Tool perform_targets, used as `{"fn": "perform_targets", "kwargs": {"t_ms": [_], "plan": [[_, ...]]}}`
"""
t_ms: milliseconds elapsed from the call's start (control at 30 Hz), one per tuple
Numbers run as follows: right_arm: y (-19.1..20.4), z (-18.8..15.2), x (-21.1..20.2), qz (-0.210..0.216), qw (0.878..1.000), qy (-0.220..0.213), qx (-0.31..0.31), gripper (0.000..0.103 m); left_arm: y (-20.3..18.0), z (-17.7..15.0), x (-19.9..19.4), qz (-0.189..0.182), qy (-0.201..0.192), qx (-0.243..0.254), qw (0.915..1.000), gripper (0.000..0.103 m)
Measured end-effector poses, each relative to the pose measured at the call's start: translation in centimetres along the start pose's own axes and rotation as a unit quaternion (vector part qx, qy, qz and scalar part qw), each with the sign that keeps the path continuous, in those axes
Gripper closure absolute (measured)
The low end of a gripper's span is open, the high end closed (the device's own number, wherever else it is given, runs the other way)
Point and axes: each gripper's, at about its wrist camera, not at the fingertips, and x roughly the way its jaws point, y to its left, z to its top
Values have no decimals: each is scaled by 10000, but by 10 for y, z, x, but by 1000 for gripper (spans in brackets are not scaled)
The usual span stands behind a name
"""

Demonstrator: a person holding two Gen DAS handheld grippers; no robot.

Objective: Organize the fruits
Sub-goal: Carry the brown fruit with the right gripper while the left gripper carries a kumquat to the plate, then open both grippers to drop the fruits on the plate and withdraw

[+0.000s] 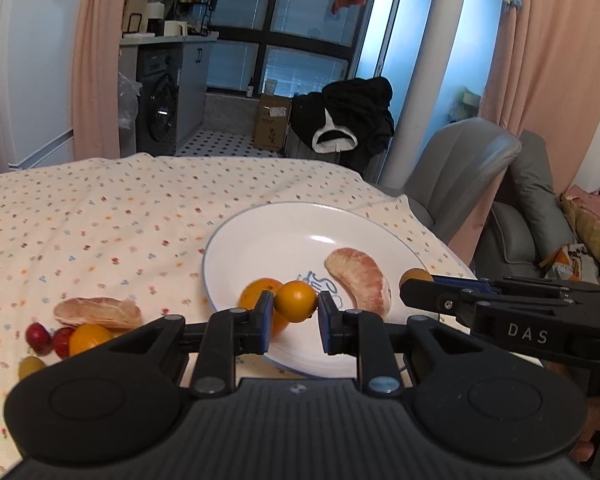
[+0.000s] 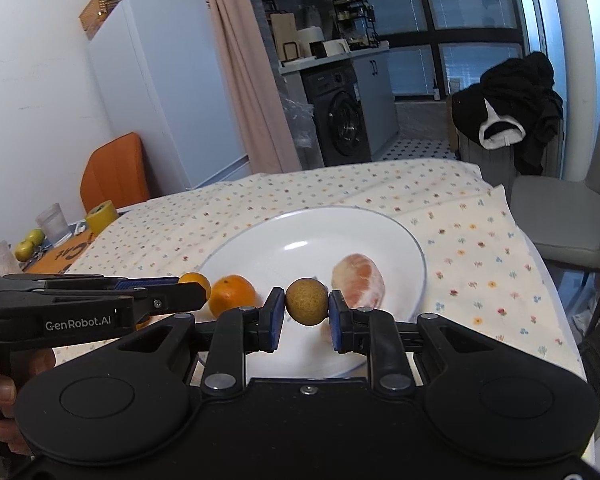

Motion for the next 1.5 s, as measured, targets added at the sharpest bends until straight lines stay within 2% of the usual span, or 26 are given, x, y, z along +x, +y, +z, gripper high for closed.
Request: {"fn": "perform_targets", "kwargs": {"t_ms": [333, 667, 867, 967, 1133, 1200, 1300, 1400, 1500], "plan": [[0, -6, 2, 39, 9999, 91, 20, 78, 1, 0, 0, 67, 10, -3, 10000, 78], [14, -5, -3, 98, 9999, 70, -99, 78, 13, -3, -21, 272, -87, -143, 9995, 73], [23, -4, -7, 113, 9998, 37, -149, 76, 25, -5, -37, 409, -194, -255, 9986, 61], [29, -4, -8, 148, 9997, 44, -169, 75, 31, -6, -44, 481, -231, -323, 9981, 52], [40, -5, -8, 205, 9996, 37, -195, 66, 43, -9, -56, 666, -305, -451, 9963, 31], [44, -6, -8, 236, 9995, 48, -207, 61, 48, -11, -60, 765, -308, -496, 9954, 26], [51, -7, -9, 263, 9994, 26, -231, 49, 55, -13, -66, 863, -307, -559, 9942, 23], [58, -7, -9, 313, 9991, 34, -275, 44, 61, -16, -73, 964, -331, -604, 9930, 20], [67, -7, -9, 344, 9989, 11, -331, 32, 68, -18, -79, 1041, -338, -667, 9918, 19]]}}
